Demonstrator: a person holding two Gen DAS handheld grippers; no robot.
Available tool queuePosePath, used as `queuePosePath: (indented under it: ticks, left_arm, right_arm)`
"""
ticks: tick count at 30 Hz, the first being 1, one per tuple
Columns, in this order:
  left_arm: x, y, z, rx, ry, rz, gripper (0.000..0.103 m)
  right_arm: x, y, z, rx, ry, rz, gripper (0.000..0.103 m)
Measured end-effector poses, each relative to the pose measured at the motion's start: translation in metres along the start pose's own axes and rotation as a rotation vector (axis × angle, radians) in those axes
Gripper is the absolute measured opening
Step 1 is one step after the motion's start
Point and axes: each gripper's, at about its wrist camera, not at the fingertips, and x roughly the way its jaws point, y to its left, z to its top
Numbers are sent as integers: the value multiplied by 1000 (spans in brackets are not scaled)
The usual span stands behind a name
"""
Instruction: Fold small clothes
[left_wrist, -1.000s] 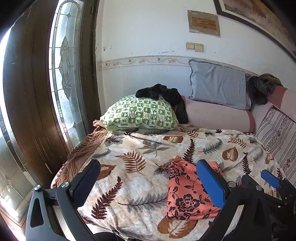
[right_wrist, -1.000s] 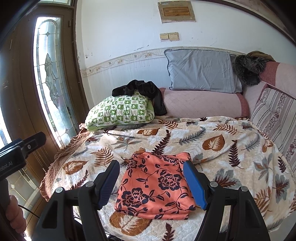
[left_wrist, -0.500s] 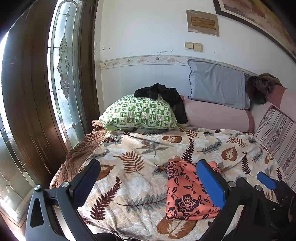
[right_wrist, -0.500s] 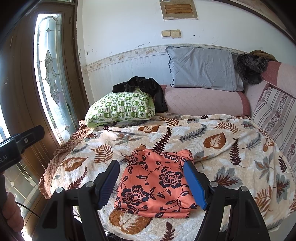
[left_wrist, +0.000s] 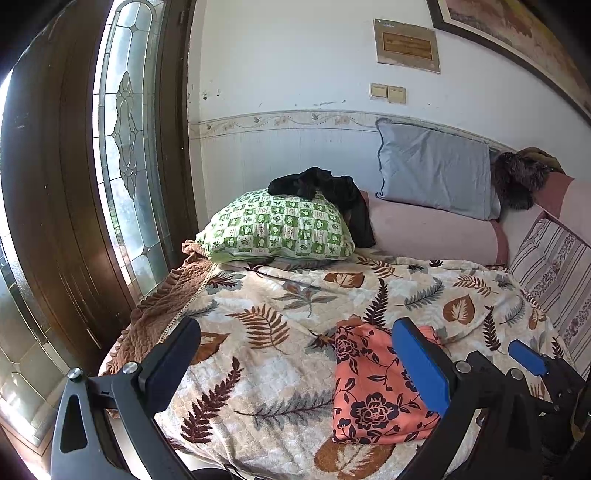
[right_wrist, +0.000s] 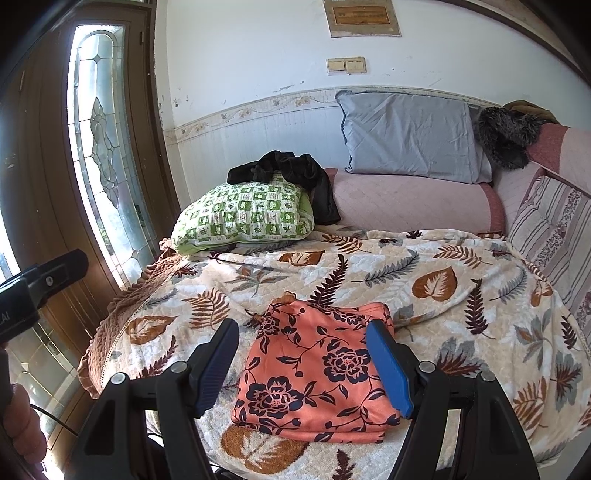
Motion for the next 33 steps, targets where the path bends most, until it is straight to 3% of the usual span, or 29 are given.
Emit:
queuePosePath:
  ticks: [15, 33]
  left_arm:
    - [1, 13, 12, -4, -1, 19, 103]
    - [31, -13, 13, 44, 55, 10, 103]
  right_arm:
    - [-1, 4, 8, 6, -28, -11, 75]
    - [30, -12, 2, 41, 22, -5, 75]
